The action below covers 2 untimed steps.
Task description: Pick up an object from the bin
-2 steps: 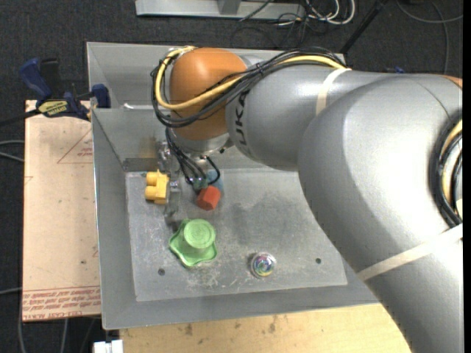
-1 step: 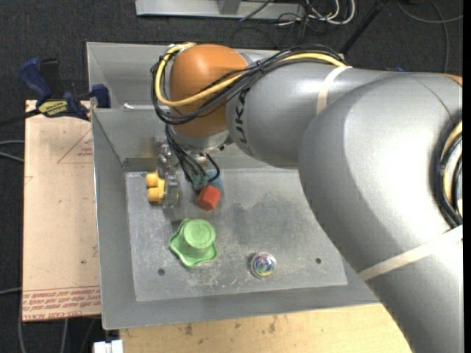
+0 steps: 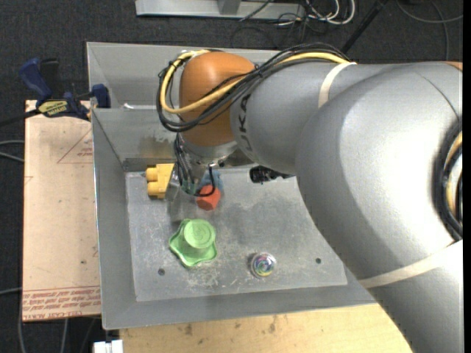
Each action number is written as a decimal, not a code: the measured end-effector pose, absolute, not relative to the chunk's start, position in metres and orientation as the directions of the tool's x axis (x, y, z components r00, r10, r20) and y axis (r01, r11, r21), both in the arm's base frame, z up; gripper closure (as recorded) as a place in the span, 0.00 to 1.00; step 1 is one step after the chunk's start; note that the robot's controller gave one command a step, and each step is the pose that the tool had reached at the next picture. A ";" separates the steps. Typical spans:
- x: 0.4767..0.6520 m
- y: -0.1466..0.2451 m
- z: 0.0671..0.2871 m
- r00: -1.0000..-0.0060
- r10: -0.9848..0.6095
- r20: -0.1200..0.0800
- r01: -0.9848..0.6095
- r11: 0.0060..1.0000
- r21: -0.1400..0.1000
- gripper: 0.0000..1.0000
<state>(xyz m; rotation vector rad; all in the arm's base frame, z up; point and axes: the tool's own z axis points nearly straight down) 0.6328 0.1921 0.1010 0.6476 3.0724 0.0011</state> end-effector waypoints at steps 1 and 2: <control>0.654 0.186 0.176 -0.908 0.420 -0.009 0.420 0.908 0.008 1.00; 0.580 0.166 0.120 -0.999 0.039 0.003 0.039 0.999 0.000 1.00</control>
Offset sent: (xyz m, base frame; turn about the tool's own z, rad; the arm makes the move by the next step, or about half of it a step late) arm 0.0179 -0.0064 0.0693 0.0198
